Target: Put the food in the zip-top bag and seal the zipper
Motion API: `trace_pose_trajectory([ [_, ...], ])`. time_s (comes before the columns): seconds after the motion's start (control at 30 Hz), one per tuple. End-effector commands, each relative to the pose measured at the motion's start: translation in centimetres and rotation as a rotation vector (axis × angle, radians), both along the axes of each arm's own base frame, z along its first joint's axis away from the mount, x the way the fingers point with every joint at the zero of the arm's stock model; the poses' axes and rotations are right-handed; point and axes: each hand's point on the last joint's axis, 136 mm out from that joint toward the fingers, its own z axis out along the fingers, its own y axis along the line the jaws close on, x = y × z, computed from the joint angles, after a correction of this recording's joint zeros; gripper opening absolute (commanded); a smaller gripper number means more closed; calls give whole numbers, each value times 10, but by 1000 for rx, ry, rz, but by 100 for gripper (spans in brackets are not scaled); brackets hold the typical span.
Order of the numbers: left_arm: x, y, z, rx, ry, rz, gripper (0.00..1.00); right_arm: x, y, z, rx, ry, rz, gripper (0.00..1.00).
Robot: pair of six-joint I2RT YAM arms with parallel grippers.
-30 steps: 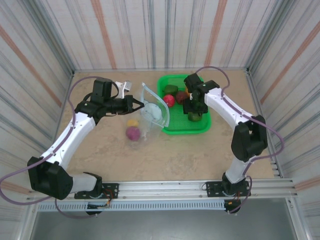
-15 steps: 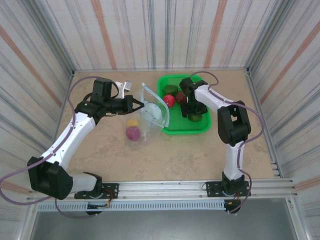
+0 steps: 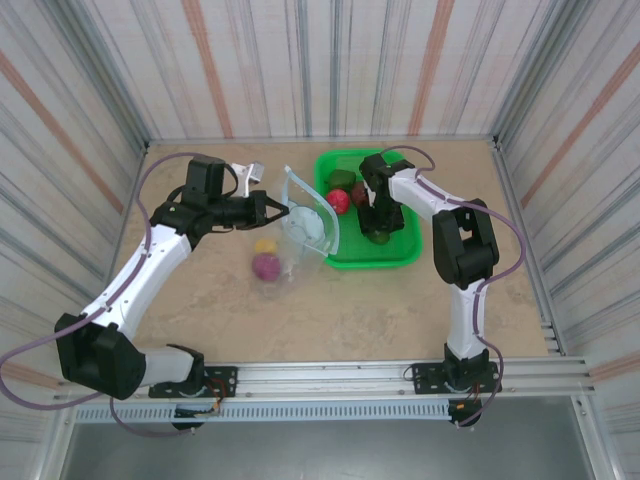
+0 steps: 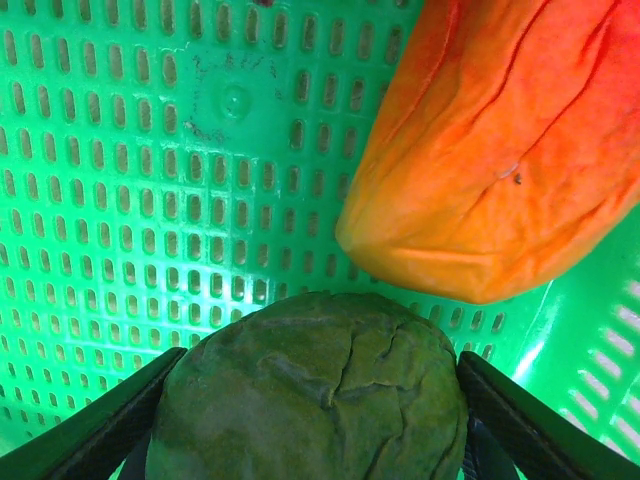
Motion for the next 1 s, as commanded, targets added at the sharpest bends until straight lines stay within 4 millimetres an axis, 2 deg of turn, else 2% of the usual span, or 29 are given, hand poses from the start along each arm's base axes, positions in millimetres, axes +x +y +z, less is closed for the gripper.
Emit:
trace_pose_trajectory([
  [0.0, -6, -3, 6, -12, -23, -28, 0, -4, 2, -4, 10, 19, -16, 57],
  [0.2, -6, -2, 7, -11, -23, -26, 0, -3, 4, 28, 60, -55, -39, 46],
  [0.47, -6, -3, 7, -13, -25, -29, 0, -7, 1, 78, 144, -150, -71, 42],
  [0.57, -8, -5, 7, -12, -25, -36, 0, -13, 5, 111, 209, -207, -72, 42],
  [0.73, -14, -13, 9, -5, -35, -76, 0, -24, 22, 187, 408, -361, -58, 43],
  [0.8, -18, -17, 9, 8, -33, -94, 0, -34, 39, 222, 534, -426, -34, 43],
  [0.87, -23, -21, 11, 19, -33, -110, 0, -46, 54, 246, 620, -455, -3, 44],
  [0.97, -31, -25, 14, 52, -53, -126, 0, -66, 79, 269, 696, -472, 75, 44],
])
